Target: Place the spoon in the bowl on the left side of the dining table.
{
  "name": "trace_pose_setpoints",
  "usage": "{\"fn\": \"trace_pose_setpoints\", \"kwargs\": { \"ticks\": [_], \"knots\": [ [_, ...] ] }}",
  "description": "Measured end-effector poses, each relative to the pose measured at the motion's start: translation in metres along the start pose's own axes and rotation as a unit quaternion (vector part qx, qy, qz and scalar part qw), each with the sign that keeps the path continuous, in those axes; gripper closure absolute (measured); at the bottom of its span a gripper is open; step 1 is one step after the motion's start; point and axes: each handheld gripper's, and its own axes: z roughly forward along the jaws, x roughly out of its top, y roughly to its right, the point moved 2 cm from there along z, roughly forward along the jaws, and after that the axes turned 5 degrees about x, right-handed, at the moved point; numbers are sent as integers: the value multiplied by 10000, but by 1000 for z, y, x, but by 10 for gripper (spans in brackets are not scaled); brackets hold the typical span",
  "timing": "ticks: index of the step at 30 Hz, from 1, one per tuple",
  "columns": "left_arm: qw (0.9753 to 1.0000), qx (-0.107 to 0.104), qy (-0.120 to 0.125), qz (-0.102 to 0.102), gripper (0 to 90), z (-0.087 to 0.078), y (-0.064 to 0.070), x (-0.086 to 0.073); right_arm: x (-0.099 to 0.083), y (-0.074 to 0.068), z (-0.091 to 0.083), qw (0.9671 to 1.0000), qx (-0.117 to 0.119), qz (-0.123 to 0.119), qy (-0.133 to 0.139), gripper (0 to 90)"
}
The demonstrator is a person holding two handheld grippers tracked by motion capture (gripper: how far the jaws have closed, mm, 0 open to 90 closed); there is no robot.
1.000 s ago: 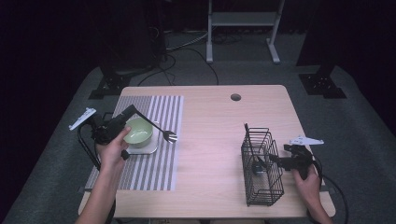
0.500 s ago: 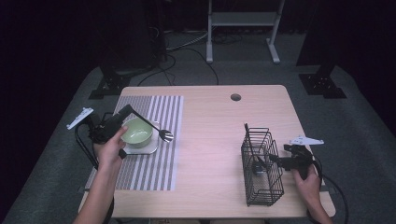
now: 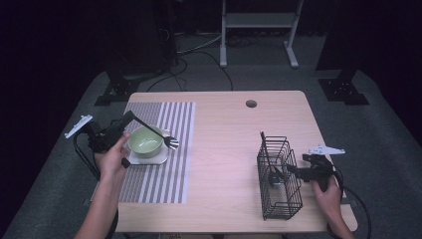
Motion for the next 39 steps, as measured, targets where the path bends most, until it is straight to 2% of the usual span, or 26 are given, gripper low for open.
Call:
{"fn": "trace_pose_setpoints", "kwargs": {
  "ticks": [22,34,39],
  "knots": [
    [9994,287,110,-125,894,-7,-22,5,0,0,0,10000,-6,-1,-5,130],
    [9983,482,202,-252,894,-13,-35,8,0,0,0,10000,-12,-11,-15,130],
    [9979,559,227,-241,894,-16,-40,10,0,0,0,10000,-12,-10,-15,130]
  ]
}}
